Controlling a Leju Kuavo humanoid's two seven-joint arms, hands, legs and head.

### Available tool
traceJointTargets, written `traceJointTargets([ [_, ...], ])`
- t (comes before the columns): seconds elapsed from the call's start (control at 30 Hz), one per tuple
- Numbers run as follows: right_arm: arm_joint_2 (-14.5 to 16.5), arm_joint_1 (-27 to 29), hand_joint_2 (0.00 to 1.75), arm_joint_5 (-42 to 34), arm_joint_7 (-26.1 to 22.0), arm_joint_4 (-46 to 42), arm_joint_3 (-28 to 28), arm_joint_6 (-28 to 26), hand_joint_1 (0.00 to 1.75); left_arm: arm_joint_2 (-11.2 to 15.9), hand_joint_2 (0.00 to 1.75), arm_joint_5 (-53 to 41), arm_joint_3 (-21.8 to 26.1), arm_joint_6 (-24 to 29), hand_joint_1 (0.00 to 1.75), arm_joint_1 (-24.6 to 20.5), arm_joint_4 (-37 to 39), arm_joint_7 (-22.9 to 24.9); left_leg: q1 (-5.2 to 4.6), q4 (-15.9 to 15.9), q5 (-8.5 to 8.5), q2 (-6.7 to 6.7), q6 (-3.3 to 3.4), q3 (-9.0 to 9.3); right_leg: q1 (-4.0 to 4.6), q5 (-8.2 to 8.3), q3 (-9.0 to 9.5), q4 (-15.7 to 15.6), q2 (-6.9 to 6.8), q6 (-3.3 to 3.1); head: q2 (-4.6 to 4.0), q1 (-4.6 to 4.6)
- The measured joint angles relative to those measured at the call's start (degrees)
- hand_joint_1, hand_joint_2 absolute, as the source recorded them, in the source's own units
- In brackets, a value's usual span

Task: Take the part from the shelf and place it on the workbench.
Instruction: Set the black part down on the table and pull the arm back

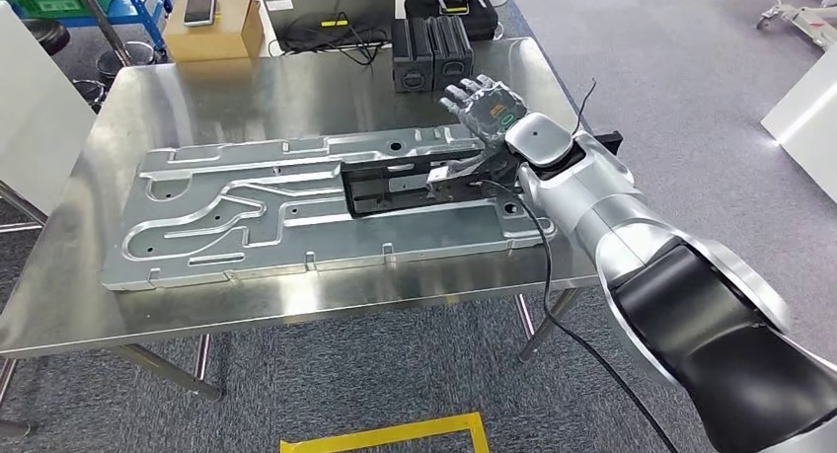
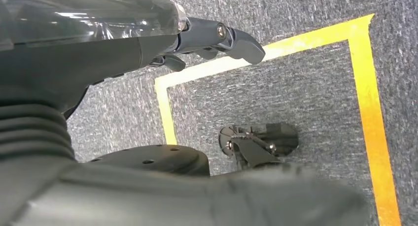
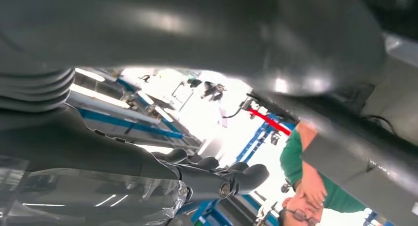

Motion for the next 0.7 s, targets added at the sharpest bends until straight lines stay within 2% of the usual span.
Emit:
traceJointTargets([
  [0.03,-0.61,0.02,0.00,0.87,1.47,0.14,-0.01,-0.70,0.00,0.00,0.00,0.18,0.05,0.11,0.00,0.05,0.00,-0.05,-0.02,0.06,-0.02,-0.06,0.04,-0.01,-0.05,-0.56,-1.16,2.42,-0.01,0.11,0.00,0.00],
  [0.07,-1.41,-0.06,0.00,1.79,3.58,0.28,-0.01,-1.71,0.00,0.01,0.00,0.34,0.12,0.28,0.00,0.13,0.00,-0.10,-0.01,0.17,-0.09,-0.16,0.05,0.00,-0.08,0.00,-1.30,2.69,-0.03,0.17,0.00,0.00],
  [0.1,-2.41,-0.33,0.00,2.44,6.39,0.40,-0.08,-3.08,0.00,0.01,0.00,0.49,0.21,0.48,0.00,0.20,0.00,-0.14,0.00,0.36,-0.21,-0.30,0.02,0.03,-0.11,1.59,-0.24,0.48,-0.07,0.16,0.00,0.00],
  [0.13,-3.57,-0.86,0.00,2.73,9.43,0.50,-0.31,-4.64,0.00,0.01,0.00,0.63,0.31,0.68,0.00,0.28,0.01,-0.14,0.01,0.64,-0.42,-0.42,-0.06,0.04,-0.13,3.73,1.71,-3.50,-0.15,0.11,0.00,0.00],
  [0.2,-6.32,-2.63,0.00,2.51,14.50,0.65,-1.38,-7.75,0.00,0.02,0.00,0.83,0.51,0.98,0.00,0.39,0.02,0.00,-0.19,1.41,-0.94,-0.71,-0.43,-0.22,0.02,6.28,5.15,-10.67,-0.35,-0.21,0.00,0.00],
  [0.23,-7.84,-3.65,0.00,2.31,15.74,0.73,-2.17,-8.75,0.00,0.04,0.00,0.88,0.64,1.07,0.00,0.44,0.02,0.11,-0.29,1.71,-1.13,-0.83,-0.63,-0.39,0.13,6.61,5.91,-12.39,-0.42,-0.42,0.00,0.00],
  [0.3,-10.85,-5.29,0.00,2.25,16.83,0.90,-3.75,-9.64,0.00,0.09,0.00,0.78,0.96,1.15,0.00,0.65,0.02,0.33,-0.41,1.91,-1.33,-1.01,-1.05,-0.57,0.32,6.50,6.02,-12.92,-0.42,-0.95,0.00,0.01],
  [0.37,-13.49,-6.30,0.00,2.39,17.77,1.07,-5.06,-9.73,0.00,0.15,0.00,0.52,1.22,1.17,0.00,0.88,0.02,0.26,-0.36,2.53,-2.09,-0.81,-1.57,-0.81,0.14,6.59,6.16,-13.19,-0.46,-1.53,0.00,0.01],
  [0.4,-14.73,-6.65,0.00,2.47,18.33,1.14,-5.67,-9.70,0.00,0.19,0.00,0.34,1.28,1.15,0.00,0.93,0.02,0.08,-0.33,4.06,-3.22,-0.64,-1.86,-1.44,0.00,6.67,6.21,-13.34,-0.47,-1.78,0.00,0.00],
  [0.43,-15.86,-6.88,0.00,2.51,18.83,1.20,-6.27,-9.68,0.00,0.21,0.00,0.17,1.31,1.12,0.00,0.93,0.02,-0.19,-0.24,6.93,-4.94,-0.45,-2.11,-2.66,-0.09,6.70,6.25,-13.44,-0.49,-1.95,0.00,-0.01],
  [0.5,-18.41,-6.95,0.00,2.54,19.56,1.40,-7.51,-9.65,0.00,0.23,0.00,-0.14,1.31,0.98,0.00,0.90,0.02,-0.87,-0.08,14.99,-8.62,-0.29,-2.44,-6.29,-0.05,6.65,6.24,-13.43,-0.52,-2.10,0.00,0.00],
  [0.53,-19.56,-6.85,0.00,2.53,19.85,1.55,-8.05,-9.66,0.00,0.24,0.00,-0.28,1.31,0.92,0.00,0.91,0.02,-1.19,-0.02,18.06,-9.52,-0.27,-2.51,-7.76,-0.01,6.63,6.24,-13.41,-0.55,-2.12,0.00,0.00],
  [0.57,-20.73,-6.73,0.00,2.51,20.15,1.70,-8.55,-9.68,0.00,0.26,0.00,-0.42,1.31,0.86,0.00,0.95,0.02,-1.48,-0.02,18.96,-9.21,-0.26,-2.49,-8.25,0.00,6.60,6.27,-13.40,-0.55,-2.12,0.00,0.00],
  [0.6,-21.76,-6.62,0.00,2.48,20.42,1.81,-8.97,-9.72,0.00,0.28,0.00,-0.56,1.31,0.81,0.00,0.97,0.02,-1.68,-0.02,17.42,-7.81,-0.25,-2.36,-7.57,0.02,6.58,6.34,-13.40,-0.51,-2.09,0.00,0.00],
  [0.67,-23.45,-6.48,0.00,2.43,20.72,1.91,-9.71,-9.82,0.00,0.38,0.00,-0.72,1.31,0.75,0.00,0.94,0.02,-1.97,-0.20,9.22,-3.66,-0.25,-1.62,-3.69,0.07,6.51,6.58,-13.42,-0.38,-1.95,0.00,0.00],
  [0.7,-24.17,-6.48,0.00,2.42,20.75,1.95,-10.01,-9.85,0.00,0.44,0.00,-0.75,1.31,0.74,0.00,0.87,0.02,-2.03,-0.33,5.37,-2.33,-0.24,-1.20,-1.84,0.13,6.49,6.64,-13.42,-0.32,-1.76,0.00,0.00],
])
